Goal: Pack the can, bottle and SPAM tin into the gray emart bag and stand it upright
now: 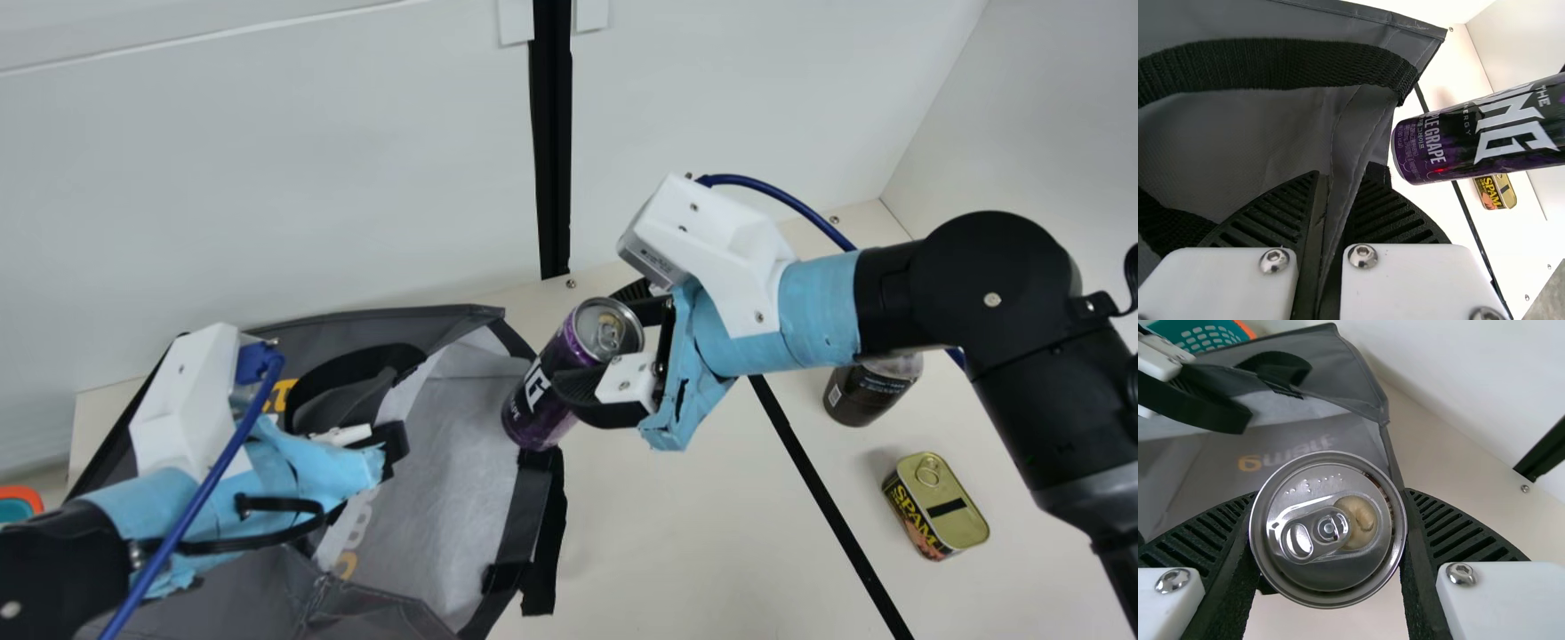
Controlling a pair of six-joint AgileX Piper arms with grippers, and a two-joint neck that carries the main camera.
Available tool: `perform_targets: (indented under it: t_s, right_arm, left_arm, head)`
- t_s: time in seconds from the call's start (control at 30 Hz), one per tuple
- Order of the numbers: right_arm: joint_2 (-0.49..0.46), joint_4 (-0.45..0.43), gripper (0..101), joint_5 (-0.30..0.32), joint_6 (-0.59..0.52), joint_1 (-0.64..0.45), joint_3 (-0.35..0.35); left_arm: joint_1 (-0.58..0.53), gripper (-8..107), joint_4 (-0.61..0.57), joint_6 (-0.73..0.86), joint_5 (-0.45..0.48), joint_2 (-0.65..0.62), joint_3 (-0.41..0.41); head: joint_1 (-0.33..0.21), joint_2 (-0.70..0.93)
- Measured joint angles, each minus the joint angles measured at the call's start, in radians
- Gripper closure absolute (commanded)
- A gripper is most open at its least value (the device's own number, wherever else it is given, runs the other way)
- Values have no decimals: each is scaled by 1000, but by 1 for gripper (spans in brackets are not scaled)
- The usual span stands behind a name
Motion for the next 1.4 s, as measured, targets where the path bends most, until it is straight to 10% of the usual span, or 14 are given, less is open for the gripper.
perform_targets:
  t_s: [1.4]
  right_arm:
    - [57,98,101,-4,50,117,52]
  left_arm:
    - [0,107,0,0,0,0,0]
  head:
    - [0,0]
